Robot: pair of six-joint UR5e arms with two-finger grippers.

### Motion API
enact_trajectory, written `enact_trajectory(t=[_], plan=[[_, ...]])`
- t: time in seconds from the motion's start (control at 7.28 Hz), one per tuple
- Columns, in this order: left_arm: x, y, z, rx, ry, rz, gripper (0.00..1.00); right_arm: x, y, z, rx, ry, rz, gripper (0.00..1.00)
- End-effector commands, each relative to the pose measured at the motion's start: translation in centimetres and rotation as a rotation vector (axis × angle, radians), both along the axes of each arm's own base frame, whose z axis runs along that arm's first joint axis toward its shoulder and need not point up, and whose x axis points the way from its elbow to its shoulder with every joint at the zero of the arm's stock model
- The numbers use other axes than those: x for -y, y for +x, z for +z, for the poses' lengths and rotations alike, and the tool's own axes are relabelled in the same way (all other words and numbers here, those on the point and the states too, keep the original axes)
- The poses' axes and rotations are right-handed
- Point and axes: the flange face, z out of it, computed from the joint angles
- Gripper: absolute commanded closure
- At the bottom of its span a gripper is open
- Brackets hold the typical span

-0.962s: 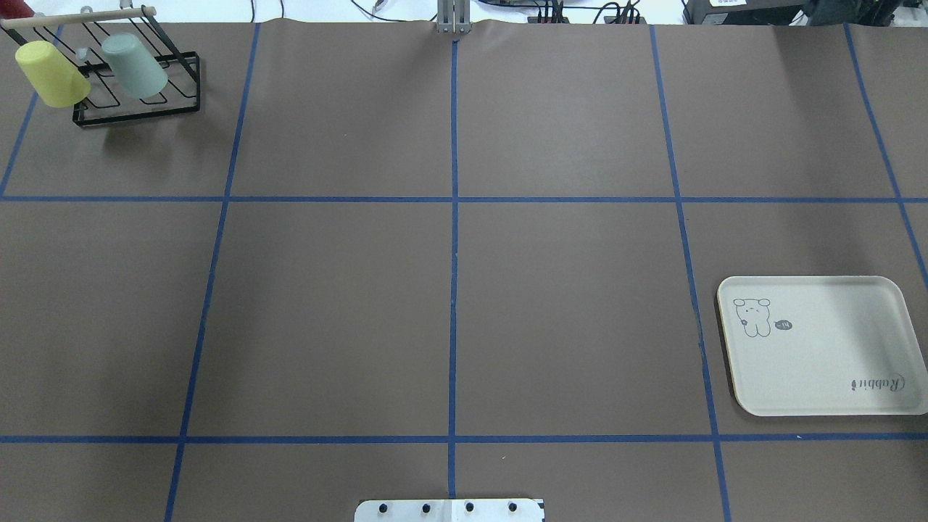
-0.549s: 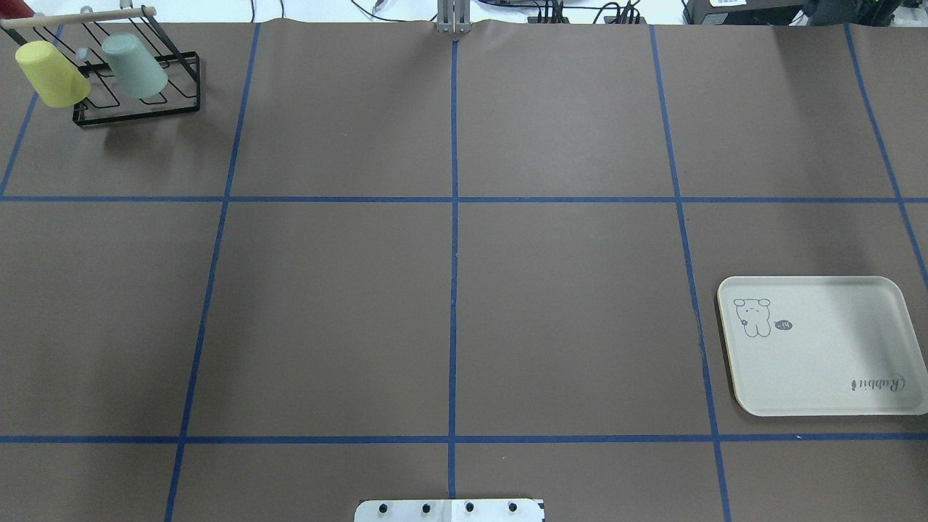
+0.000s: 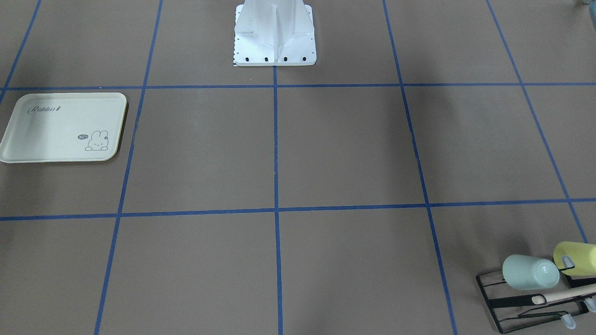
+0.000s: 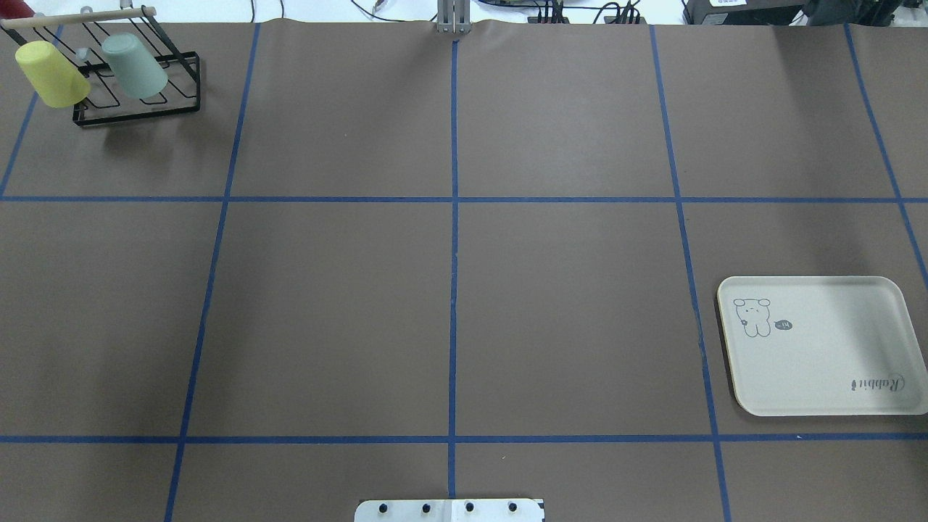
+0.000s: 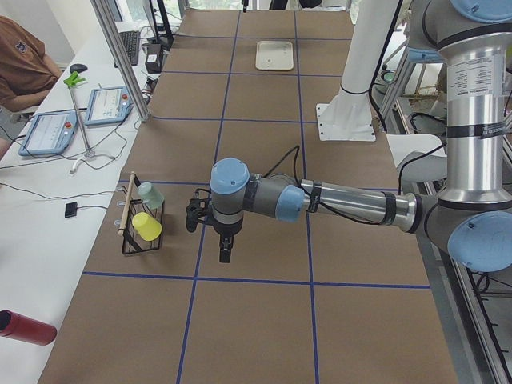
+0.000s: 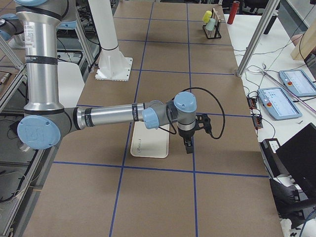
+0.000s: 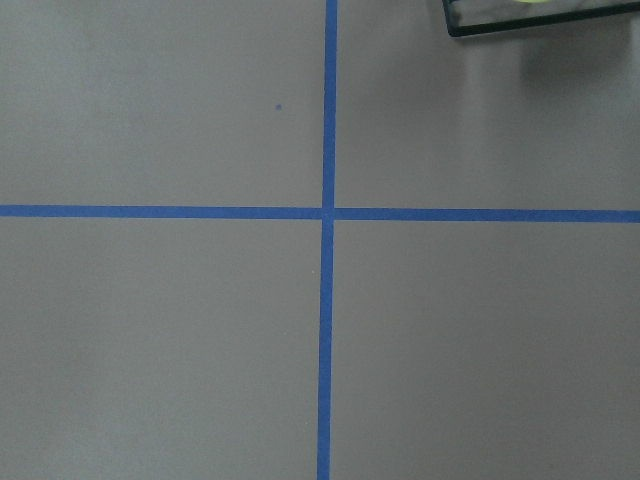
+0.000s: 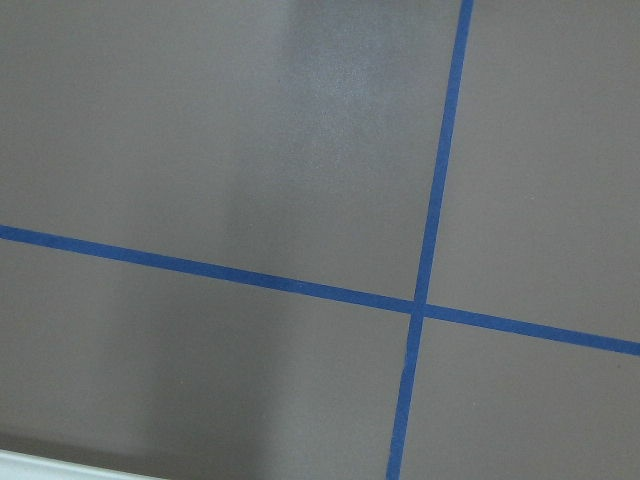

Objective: Left arm grabs green cup and hands to right arm on tray

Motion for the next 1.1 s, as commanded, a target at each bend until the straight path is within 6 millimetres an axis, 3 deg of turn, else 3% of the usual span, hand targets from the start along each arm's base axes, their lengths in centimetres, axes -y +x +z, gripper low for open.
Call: enact_trajectory(t=[0.0,0.14,0.27,0.55,0.69,0.96], plan=[[1.5,2.4,-2.1,-0.041,-0.012,0.005,0.01,-0.1,-0.4,-0.3,0.007,0.008,-0.012,0.0],[2.7,4.9,-3.9,-0.071,-0.052,-0.018,0.0,0.0,-0.8,-0.3,0.008,0.015,-0.023,0.0],[3.3,5.7,-5.2,-0.084,-0.053,-0.041,0.0,-0.4,-1.5,-0.4,0.018,0.061,-0.033,0.0],[7.8,10.2,-13.0,-0.124,-0.086,-0.166,0.0,-0.6,-1.7,-0.1,0.023,0.071,-0.037,0.0],[9.3,13.9,-16.1,-0.1,-0.058,-0.181,0.0,-0.6,-1.8,0.0,0.021,0.071,-0.042,0.0],[11.7,20.5,-18.6,-0.027,0.018,-0.138,0.02,-0.6,-2.1,0.1,0.018,0.072,-0.045,0.0]])
